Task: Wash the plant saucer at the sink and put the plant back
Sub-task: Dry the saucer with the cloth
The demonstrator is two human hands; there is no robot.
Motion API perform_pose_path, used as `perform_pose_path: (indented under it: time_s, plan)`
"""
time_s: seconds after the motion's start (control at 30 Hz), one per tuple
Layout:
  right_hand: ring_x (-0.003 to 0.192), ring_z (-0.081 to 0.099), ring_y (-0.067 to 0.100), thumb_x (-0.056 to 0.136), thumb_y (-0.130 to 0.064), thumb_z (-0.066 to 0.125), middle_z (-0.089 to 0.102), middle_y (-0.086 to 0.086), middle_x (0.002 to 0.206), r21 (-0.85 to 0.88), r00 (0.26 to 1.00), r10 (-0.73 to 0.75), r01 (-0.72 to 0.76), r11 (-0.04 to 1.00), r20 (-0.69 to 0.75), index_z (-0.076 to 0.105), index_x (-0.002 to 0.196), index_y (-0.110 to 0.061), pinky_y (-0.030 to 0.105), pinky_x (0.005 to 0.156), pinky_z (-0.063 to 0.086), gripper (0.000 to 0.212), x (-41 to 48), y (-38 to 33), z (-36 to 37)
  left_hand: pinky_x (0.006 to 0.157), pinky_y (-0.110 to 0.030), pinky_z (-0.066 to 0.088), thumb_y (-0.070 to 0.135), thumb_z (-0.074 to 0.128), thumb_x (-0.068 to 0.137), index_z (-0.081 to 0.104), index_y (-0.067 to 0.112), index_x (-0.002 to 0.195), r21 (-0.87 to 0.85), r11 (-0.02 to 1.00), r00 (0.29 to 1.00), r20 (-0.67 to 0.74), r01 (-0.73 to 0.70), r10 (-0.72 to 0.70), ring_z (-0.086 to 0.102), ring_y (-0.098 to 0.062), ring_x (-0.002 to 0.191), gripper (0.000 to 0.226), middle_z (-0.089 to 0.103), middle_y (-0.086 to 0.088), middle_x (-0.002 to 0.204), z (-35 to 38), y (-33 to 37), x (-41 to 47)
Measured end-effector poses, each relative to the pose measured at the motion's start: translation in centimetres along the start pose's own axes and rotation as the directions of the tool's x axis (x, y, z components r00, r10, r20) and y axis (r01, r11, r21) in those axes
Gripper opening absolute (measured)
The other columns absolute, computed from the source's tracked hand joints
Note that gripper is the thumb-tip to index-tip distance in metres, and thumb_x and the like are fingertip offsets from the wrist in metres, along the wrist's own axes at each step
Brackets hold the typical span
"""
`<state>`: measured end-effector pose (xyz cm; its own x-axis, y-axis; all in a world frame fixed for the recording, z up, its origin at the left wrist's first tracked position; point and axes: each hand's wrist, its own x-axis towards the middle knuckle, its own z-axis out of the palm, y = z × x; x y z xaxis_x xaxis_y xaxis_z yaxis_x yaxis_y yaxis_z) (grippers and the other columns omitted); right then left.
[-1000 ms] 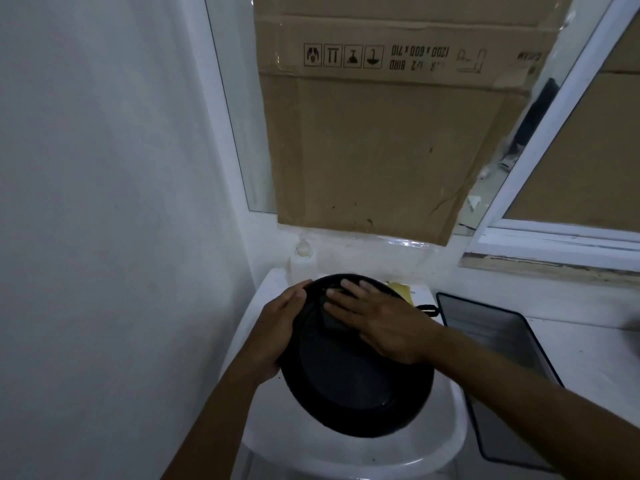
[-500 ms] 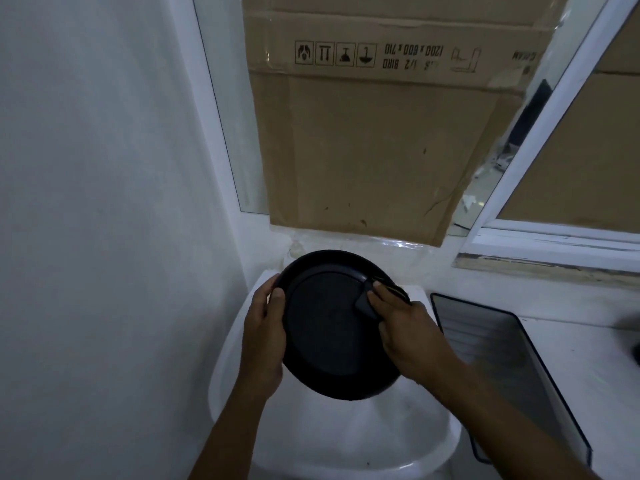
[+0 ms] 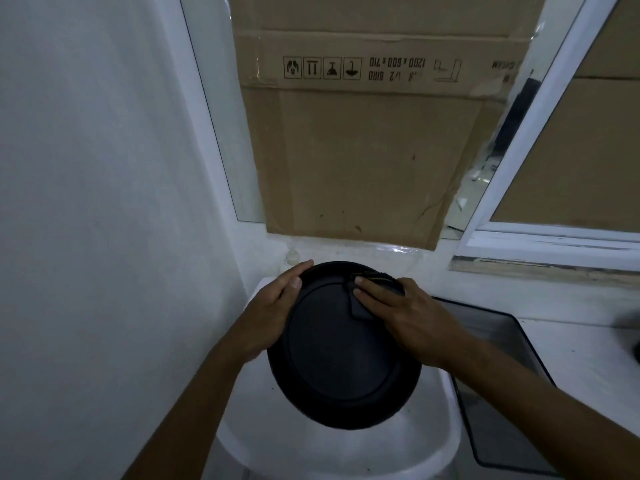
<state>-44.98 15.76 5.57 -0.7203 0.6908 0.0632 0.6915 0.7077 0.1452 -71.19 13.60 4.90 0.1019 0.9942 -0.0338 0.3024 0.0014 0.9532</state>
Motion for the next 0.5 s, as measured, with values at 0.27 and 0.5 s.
perform_pose_path:
  time_s: [0.27,0.5]
  plan:
    - [0.122,0.05,0.032,0.098,-0.017,0.038,-0.009,0.005,0.163,0.217,0.953,0.278,-0.299,0.929,0.123,0.009,0.156,-0.011,0.036,0.089,0.04,0.065,-1.7,-3.0,3.1,0.095,-0.023,0.047,0.041,0.042,0.103,0.053,0.055,0.126,-0.23,0.973,0.909,-0.401,0.016,-0.11,0.053,0.01,0.115,0.03,0.055,0.043,0.119,3.3,-3.2,-2.8]
    - [0.108,0.047,0.028,0.099,-0.017,0.034,-0.007,-0.008,0.164,0.294,0.917,0.325,-0.384,0.875,0.23,0.01,0.156,-0.026,0.031,0.095,0.037,0.063,-2.5,-3.5,3.5,0.06,-0.027,0.05,0.06,0.058,0.086,0.057,0.051,0.111,-0.247,0.95,0.948,-0.204,0.19,-0.243,0.068,-0.009,0.082,0.026,0.072,0.014,0.095,1.8,-2.9,-2.5]
